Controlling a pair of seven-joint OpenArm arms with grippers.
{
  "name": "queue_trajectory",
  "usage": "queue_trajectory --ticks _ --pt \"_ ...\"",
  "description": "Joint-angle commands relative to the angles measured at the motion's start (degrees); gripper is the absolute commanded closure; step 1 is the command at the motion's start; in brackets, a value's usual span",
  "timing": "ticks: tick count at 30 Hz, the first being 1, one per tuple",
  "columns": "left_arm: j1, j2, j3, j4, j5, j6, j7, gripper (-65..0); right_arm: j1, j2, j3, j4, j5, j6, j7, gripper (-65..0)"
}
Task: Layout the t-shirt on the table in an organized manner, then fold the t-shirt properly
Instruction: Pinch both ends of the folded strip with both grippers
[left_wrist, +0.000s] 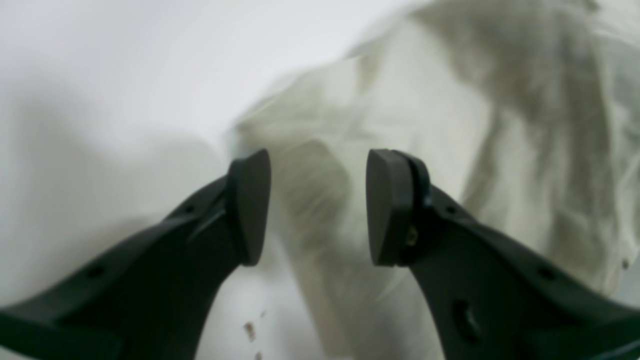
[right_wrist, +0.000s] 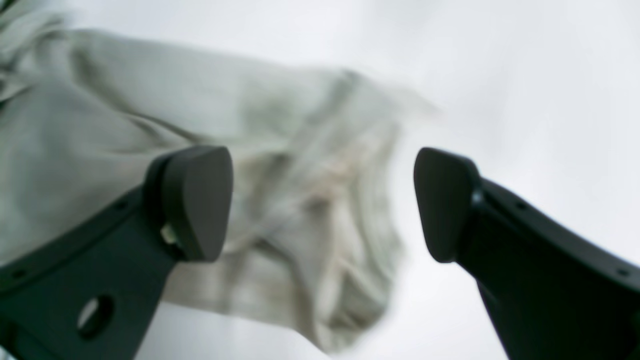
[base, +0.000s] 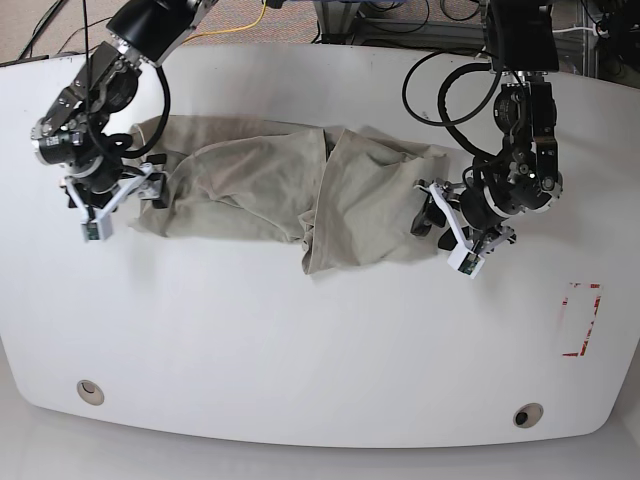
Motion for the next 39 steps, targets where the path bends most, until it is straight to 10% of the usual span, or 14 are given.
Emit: queue_trajectory --ticks 1,22,39 --pt "-1.08 0.19 0.1 -0.16 -0.45 0.19 -1.64 -28.7 2.8 1.2 5.16 -2.59 0.39 -0.14 -1.87 -54.9" --pt "-1.35 -3.15 0.27 -15.37 -0.45 0.28 -8.23 -28.7 4.65 12.63 14.39 -36.79 27.38 -0.14 -5.87 -54.7" --pt "-1.17 -3.94 0.18 -15.19 -0.71 0.19 -8.15 -28.7 3.94 7.09 9.03 -37.67 29.14 -0.14 -5.87 -54.2"
